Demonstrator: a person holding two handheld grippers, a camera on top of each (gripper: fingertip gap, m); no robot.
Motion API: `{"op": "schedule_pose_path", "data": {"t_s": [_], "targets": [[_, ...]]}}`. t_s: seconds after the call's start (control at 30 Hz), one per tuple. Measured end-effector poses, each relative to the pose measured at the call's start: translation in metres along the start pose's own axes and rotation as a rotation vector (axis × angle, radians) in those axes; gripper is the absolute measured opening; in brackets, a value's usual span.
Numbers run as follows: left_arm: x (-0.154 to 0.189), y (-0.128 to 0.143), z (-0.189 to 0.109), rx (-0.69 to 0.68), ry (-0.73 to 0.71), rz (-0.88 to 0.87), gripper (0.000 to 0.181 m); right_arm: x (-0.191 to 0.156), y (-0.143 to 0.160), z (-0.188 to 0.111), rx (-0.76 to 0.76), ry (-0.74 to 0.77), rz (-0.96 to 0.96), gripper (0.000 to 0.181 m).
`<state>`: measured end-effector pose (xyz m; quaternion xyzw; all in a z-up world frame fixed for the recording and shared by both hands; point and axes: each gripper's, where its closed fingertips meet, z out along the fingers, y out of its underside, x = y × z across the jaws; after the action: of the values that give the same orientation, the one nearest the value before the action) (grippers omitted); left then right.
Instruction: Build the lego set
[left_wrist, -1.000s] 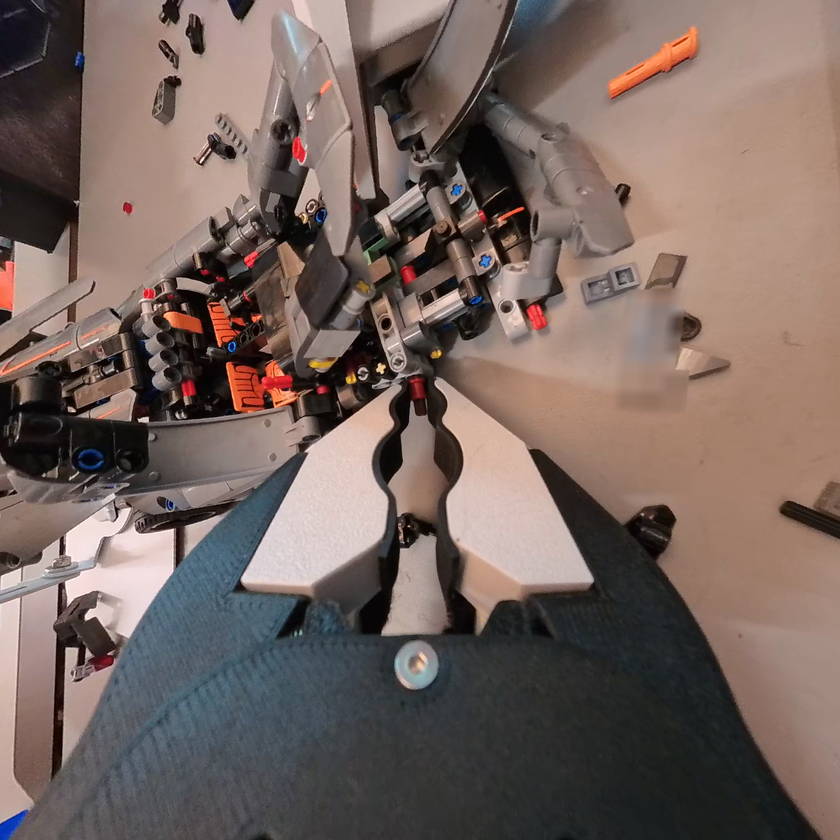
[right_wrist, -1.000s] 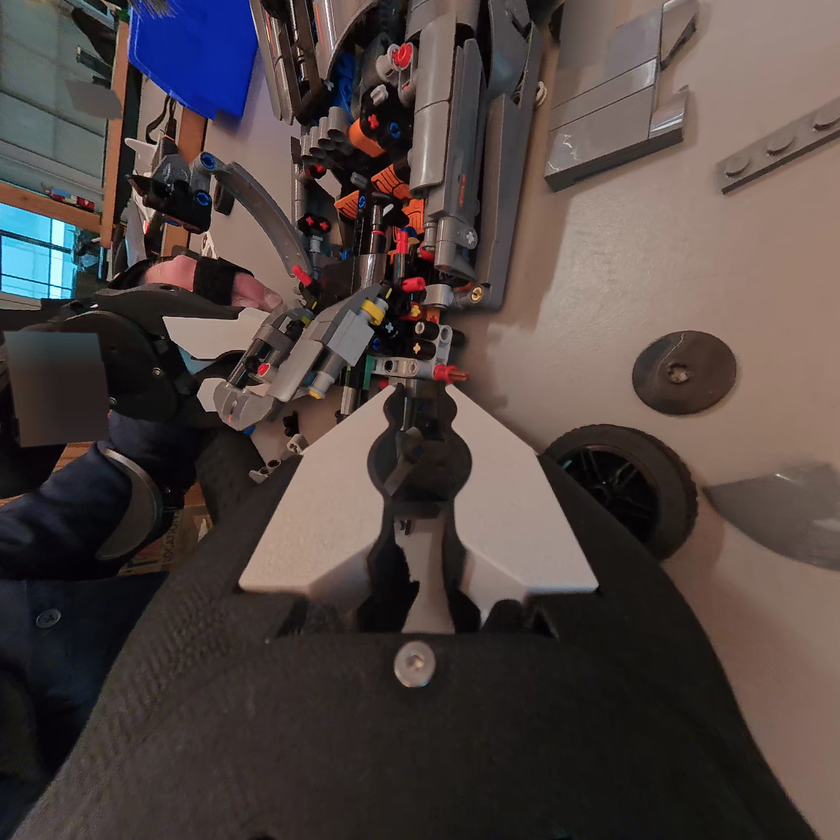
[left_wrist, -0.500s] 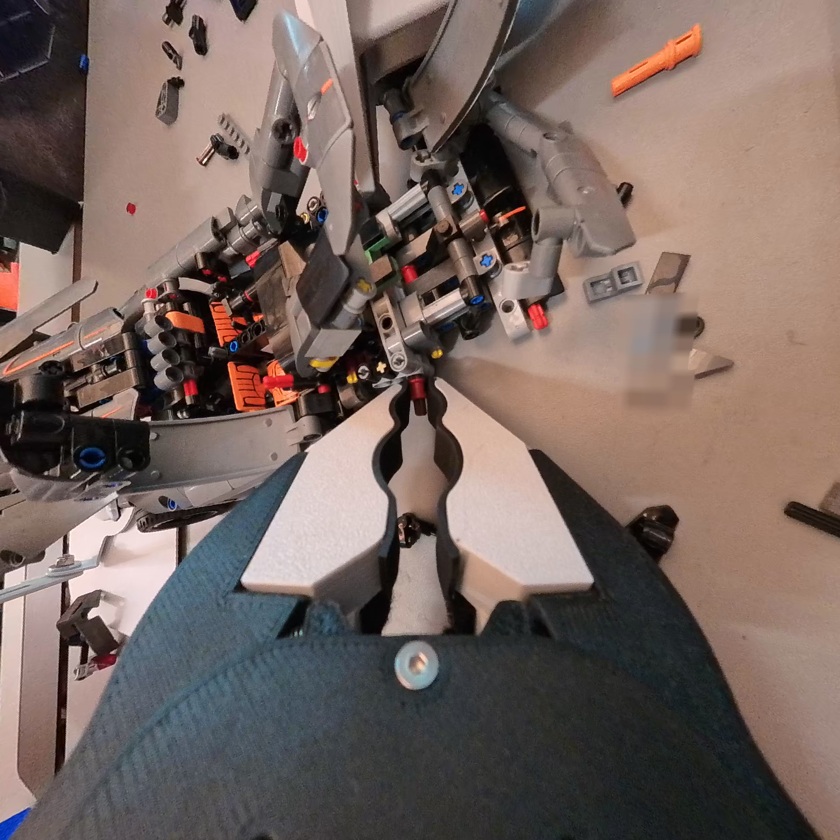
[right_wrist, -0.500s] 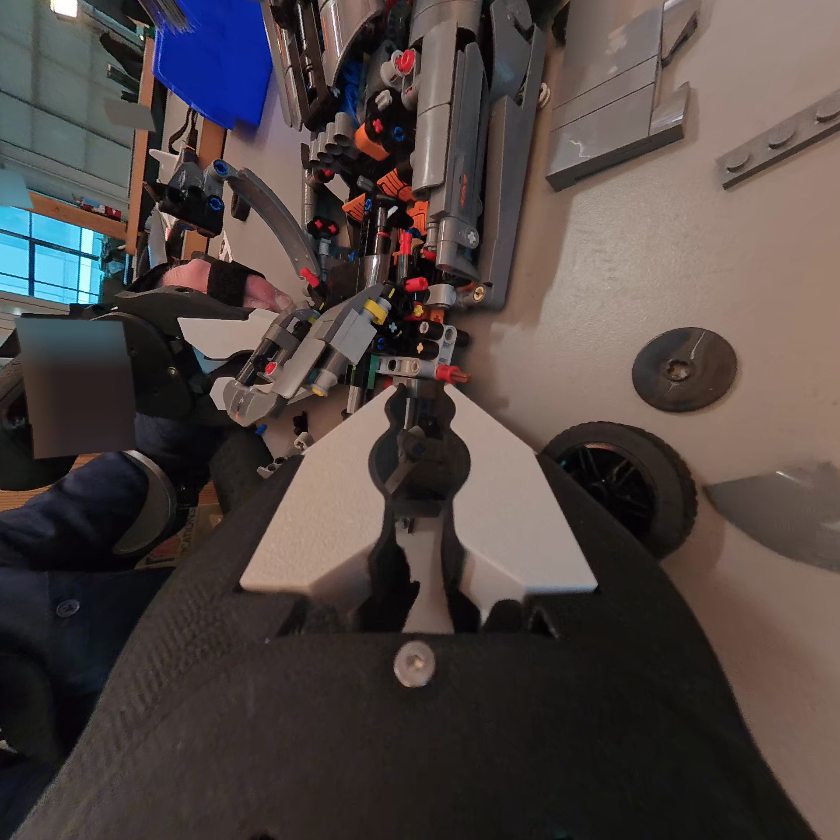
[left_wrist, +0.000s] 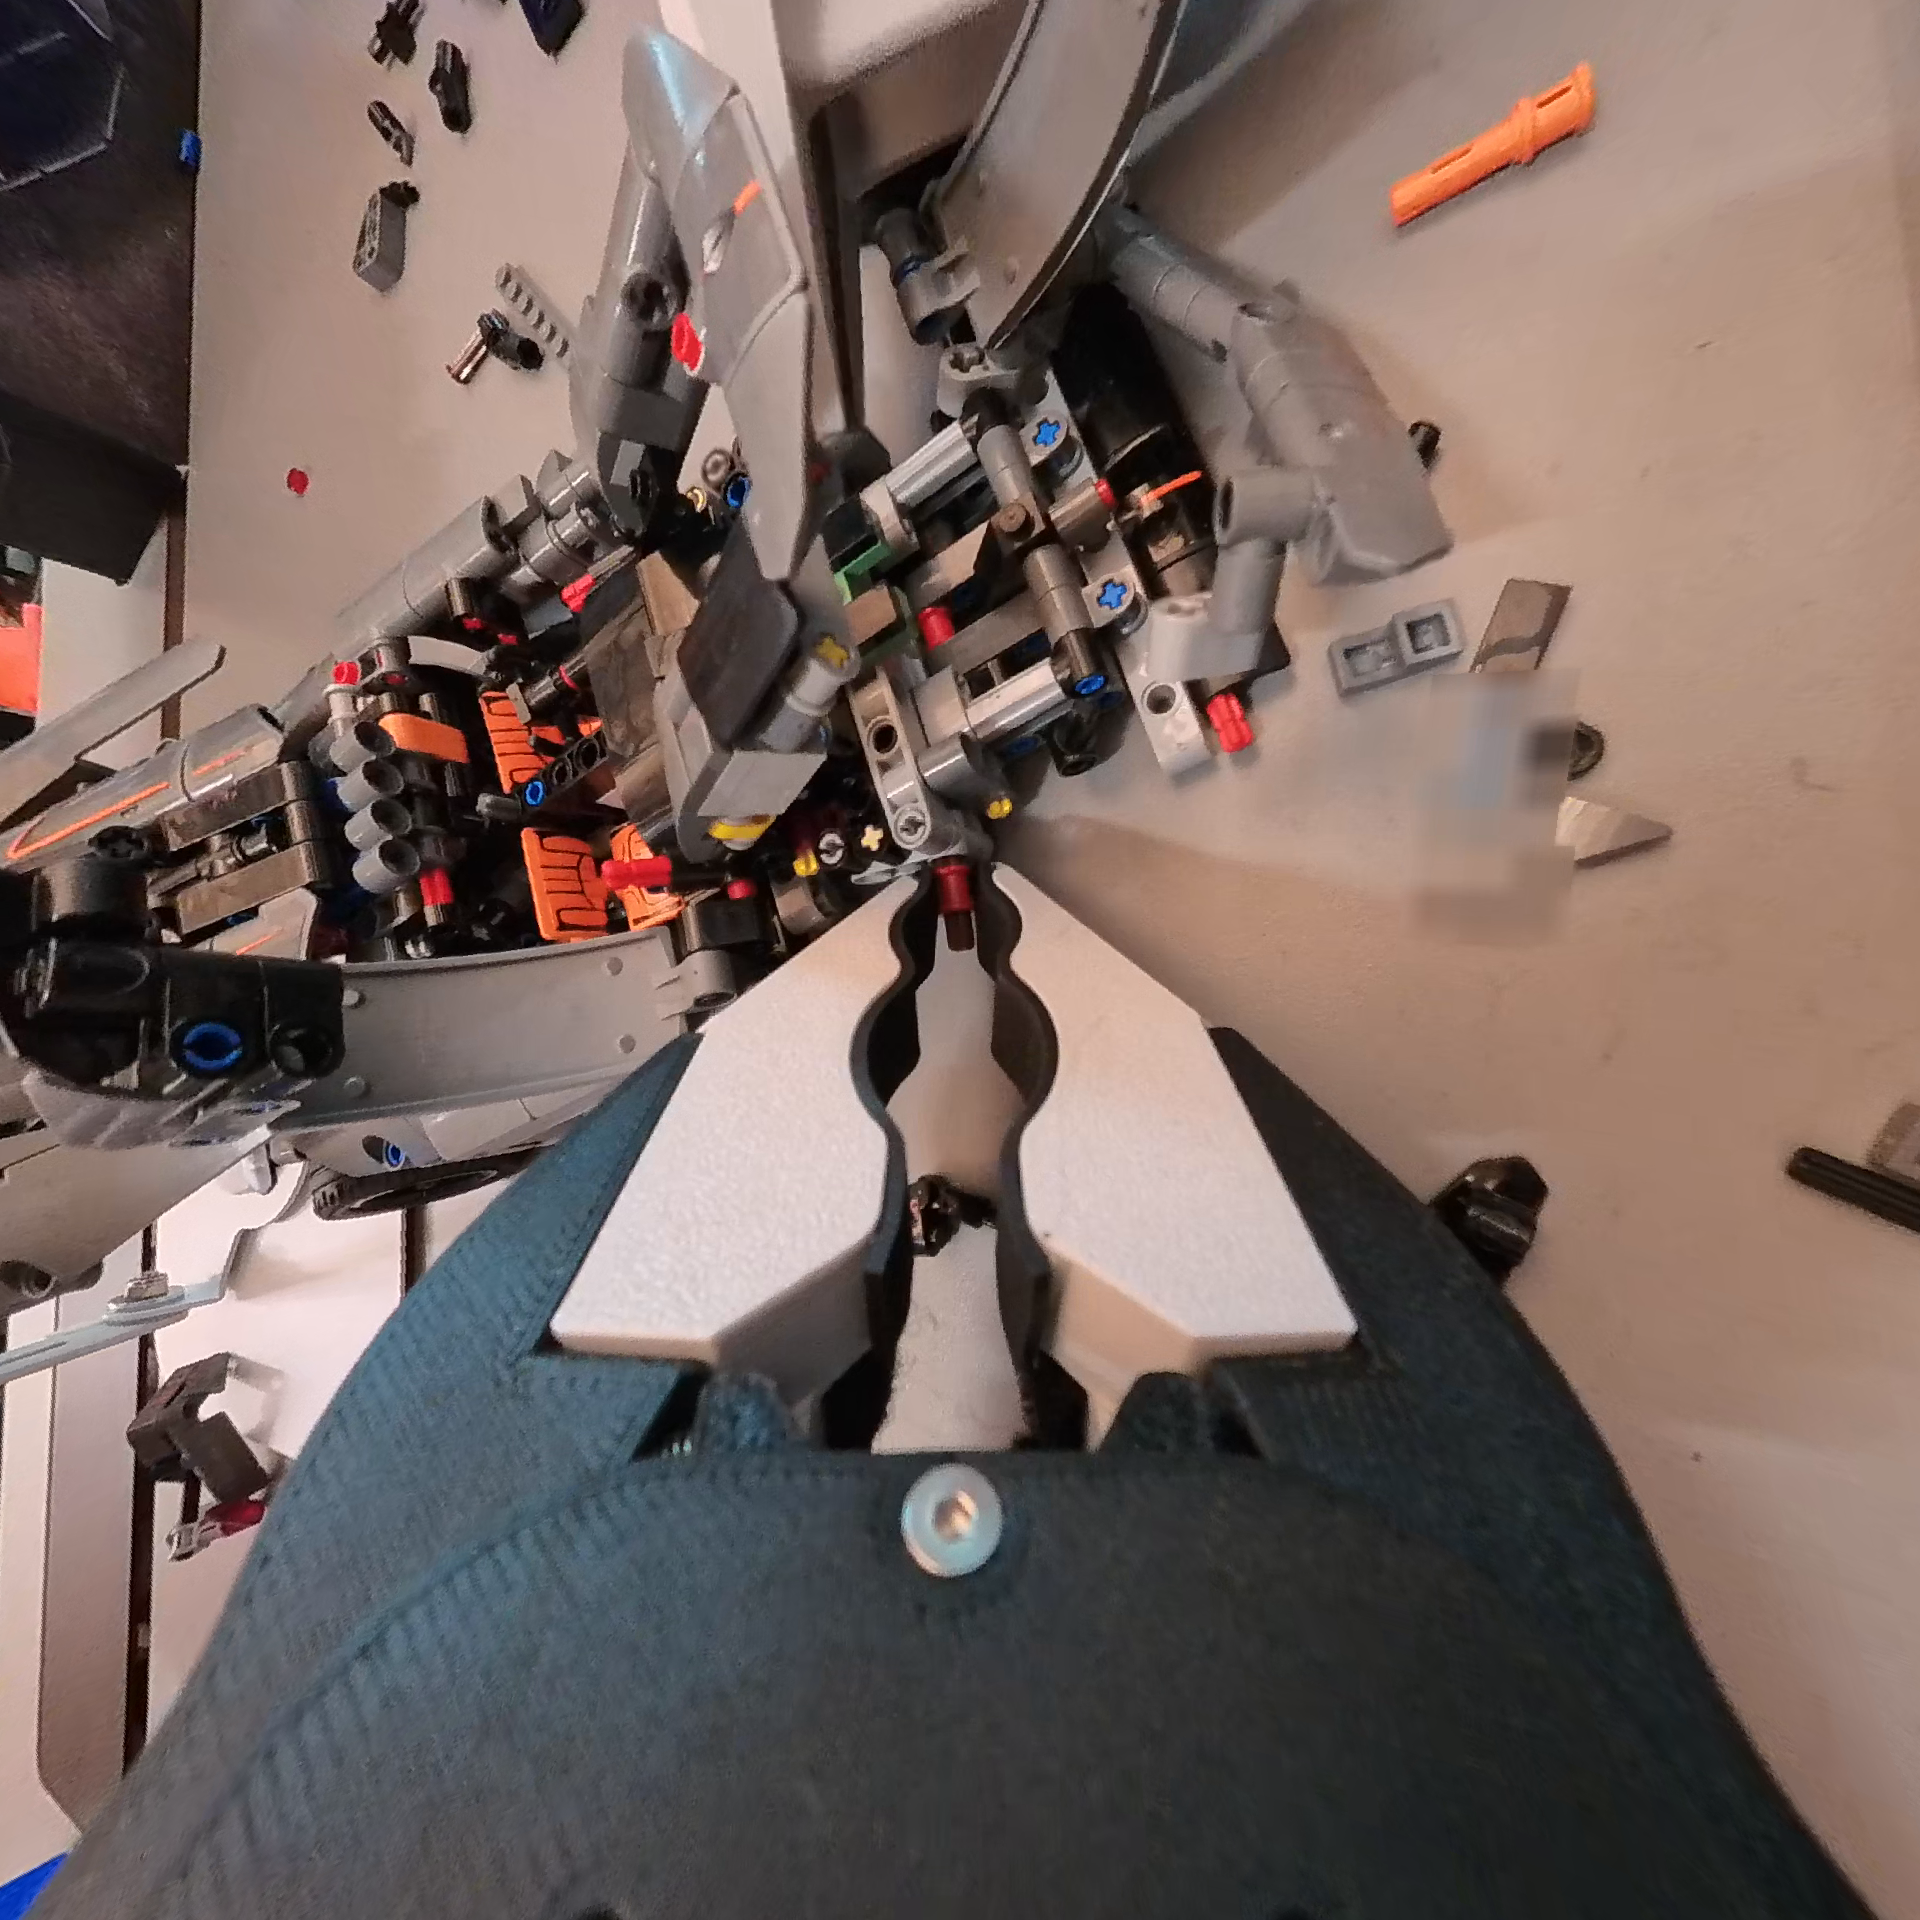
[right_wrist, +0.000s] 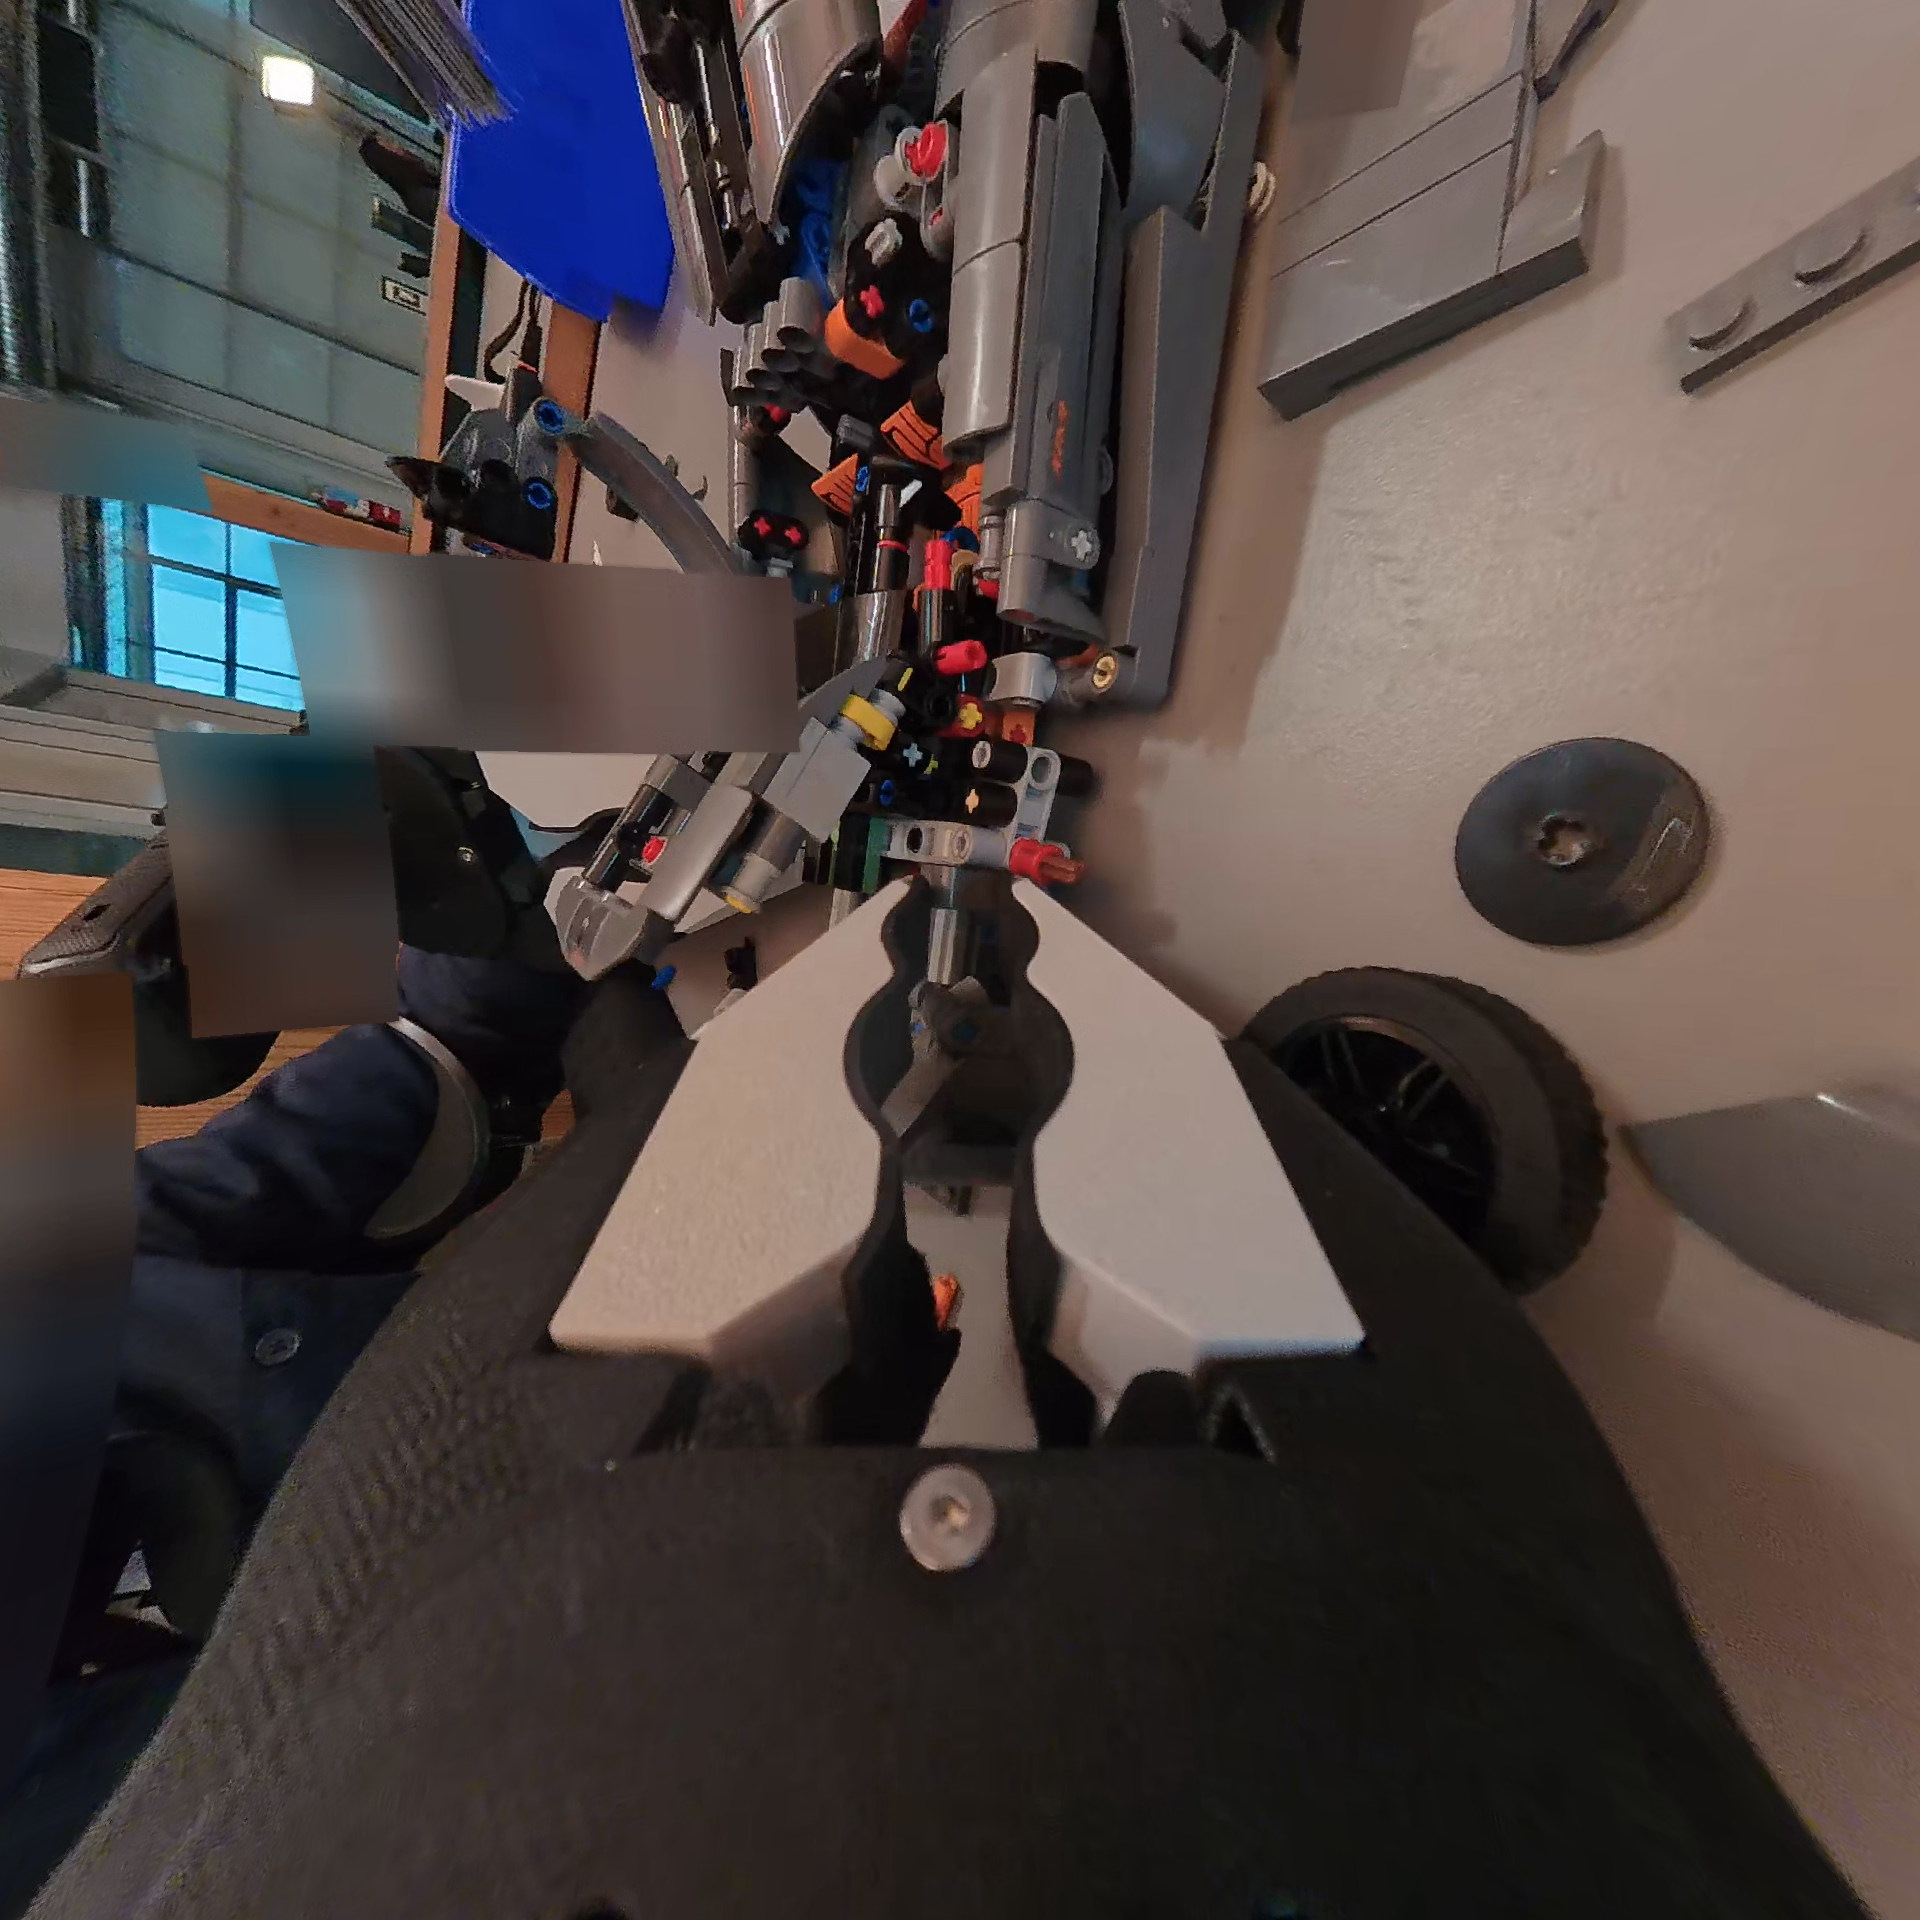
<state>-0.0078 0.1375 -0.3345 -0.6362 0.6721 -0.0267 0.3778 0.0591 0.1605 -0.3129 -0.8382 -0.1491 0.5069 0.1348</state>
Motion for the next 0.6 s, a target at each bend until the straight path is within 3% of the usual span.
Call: {"op": "schedule_pose_path", "data": {"t_s": [0.6], "targets": [[-0.0003,0.0001,-0.0002,-0.003,-0.002,0.002,0.004,0.0006,0.0023,0.0011,-0.047,0.029,-0.072,0.012]]}}
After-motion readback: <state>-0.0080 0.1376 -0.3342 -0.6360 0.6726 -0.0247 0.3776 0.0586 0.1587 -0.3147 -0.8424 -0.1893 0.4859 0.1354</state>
